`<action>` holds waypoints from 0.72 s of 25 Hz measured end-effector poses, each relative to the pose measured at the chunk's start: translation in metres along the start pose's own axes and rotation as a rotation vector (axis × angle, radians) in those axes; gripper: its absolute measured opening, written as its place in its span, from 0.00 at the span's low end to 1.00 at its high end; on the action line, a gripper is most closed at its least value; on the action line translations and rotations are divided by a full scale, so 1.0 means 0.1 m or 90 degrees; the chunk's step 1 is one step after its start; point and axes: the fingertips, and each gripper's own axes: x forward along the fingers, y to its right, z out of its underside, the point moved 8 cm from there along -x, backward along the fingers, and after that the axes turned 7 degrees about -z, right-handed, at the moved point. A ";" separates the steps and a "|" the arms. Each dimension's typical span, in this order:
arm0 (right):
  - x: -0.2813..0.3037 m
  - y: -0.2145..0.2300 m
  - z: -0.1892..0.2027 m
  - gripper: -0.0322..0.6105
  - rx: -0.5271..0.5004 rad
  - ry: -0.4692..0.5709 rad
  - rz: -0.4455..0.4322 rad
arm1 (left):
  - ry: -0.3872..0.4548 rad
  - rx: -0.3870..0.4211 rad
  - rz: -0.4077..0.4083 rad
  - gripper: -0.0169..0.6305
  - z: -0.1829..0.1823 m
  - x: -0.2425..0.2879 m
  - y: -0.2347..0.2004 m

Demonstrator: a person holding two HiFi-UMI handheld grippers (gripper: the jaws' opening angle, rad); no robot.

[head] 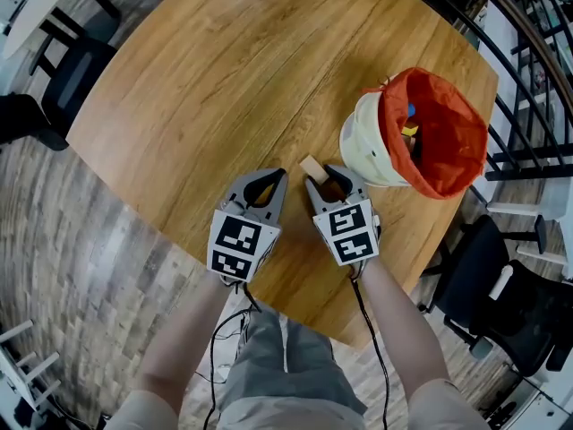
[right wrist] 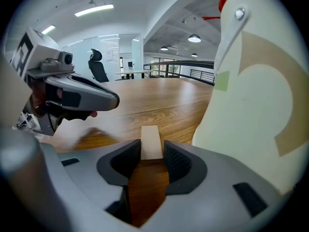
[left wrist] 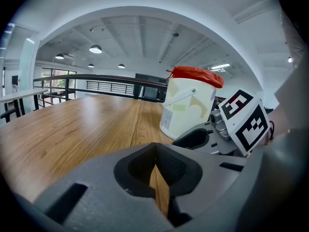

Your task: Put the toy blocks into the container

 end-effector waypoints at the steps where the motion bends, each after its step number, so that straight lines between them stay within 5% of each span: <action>1: 0.00 -0.01 0.00 0.29 0.000 -0.004 -0.004 | -0.002 0.000 -0.002 0.04 0.01 0.00 0.00; 7: -0.06 -0.03 -0.02 0.28 0.025 0.010 -0.010 | -0.001 0.001 -0.008 0.04 -0.03 -0.05 0.01; 18: -0.80 -0.27 -0.71 0.27 0.007 0.159 -0.025 | 0.046 -0.008 -0.018 0.04 -0.50 -0.45 0.06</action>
